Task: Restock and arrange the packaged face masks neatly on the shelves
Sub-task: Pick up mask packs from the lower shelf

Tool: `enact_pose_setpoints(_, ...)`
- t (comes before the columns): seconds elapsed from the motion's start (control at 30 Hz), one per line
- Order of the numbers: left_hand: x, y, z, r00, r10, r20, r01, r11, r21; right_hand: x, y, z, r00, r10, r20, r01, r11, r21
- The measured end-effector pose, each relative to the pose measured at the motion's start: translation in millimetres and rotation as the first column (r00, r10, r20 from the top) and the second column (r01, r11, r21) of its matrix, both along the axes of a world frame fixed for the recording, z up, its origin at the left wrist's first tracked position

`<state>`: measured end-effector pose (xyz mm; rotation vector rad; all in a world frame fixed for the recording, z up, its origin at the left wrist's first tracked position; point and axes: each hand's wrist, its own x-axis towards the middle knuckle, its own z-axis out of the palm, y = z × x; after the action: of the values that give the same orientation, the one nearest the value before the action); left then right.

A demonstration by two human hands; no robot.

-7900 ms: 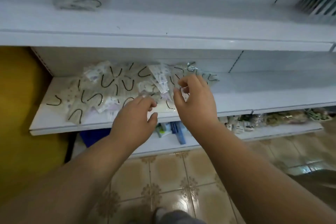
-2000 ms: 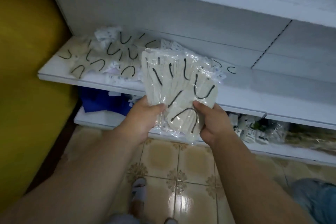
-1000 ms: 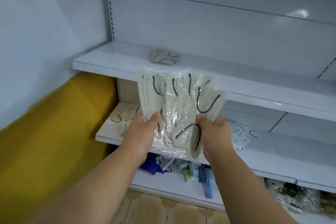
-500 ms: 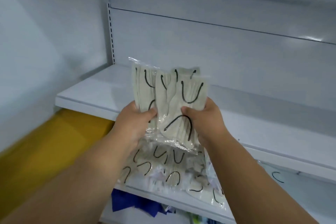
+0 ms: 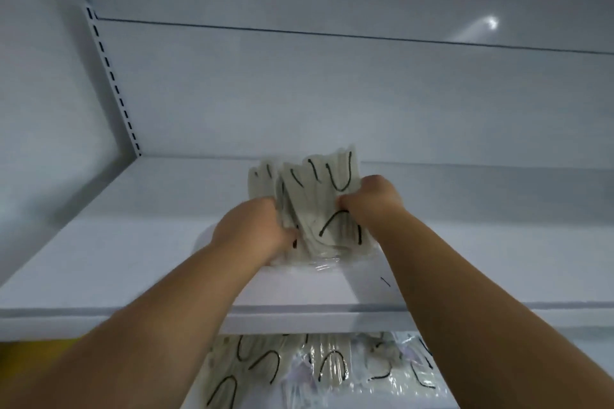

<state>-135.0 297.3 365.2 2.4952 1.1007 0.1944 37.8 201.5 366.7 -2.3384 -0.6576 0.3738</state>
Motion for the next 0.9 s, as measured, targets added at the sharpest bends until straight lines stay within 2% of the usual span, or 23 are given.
enact_pose_setpoints(0.03,-2.4,0.7,-3.6,0.999,-0.003,-0.034,0.007,0.994,0.108,-1.1,3.9,-2.8,0.998,0.004,0.065,0.002,0.996,-0.087)
enact_pose_setpoints(0.1,-7.8,-1.2,-9.0,1.000,-0.021,-0.006,0.021,0.966,0.259,-3.2,10.1,-7.5,0.981,-0.010,0.194,0.044,0.984,-0.172)
enact_pose_setpoints(0.2,-12.1,-0.7,-16.5,0.990,-0.135,0.043,0.104,0.901,0.421,-8.7,13.4,-7.8,0.924,-0.047,0.379,0.129,0.972,-0.194)
enact_pose_setpoints(0.3,-9.6,0.4,-21.1,0.967,-0.255,0.008,0.215,0.833,0.510,-17.1,11.1,-5.6,0.832,-0.016,0.555,0.162,0.963,-0.214)
enact_pose_setpoints(0.4,-9.6,-9.1,-25.9,0.947,-0.314,0.063,0.233,0.812,0.535,-27.4,0.9,-3.9,0.809,0.047,0.586,0.065,0.984,-0.169)
enact_pose_setpoints(0.57,-18.4,-51.5,-25.9,0.947,-0.290,0.139,0.172,0.823,0.542,-49.8,-44.9,8.1,0.808,0.164,0.566,-0.109,0.985,-0.130)
enact_pose_setpoints(0.77,-26.6,-154.0,-28.5,0.919,-0.254,0.301,0.080,0.869,0.488,-67.9,-140.7,4.4,0.785,0.202,0.585,-0.266,0.964,0.025)
enact_pose_setpoints(0.9,-39.3,-234.9,-44.7,0.900,-0.188,0.393,0.018,0.918,0.397,-75.1,-212.2,-8.4,0.782,0.234,0.578,-0.366,0.923,0.121)
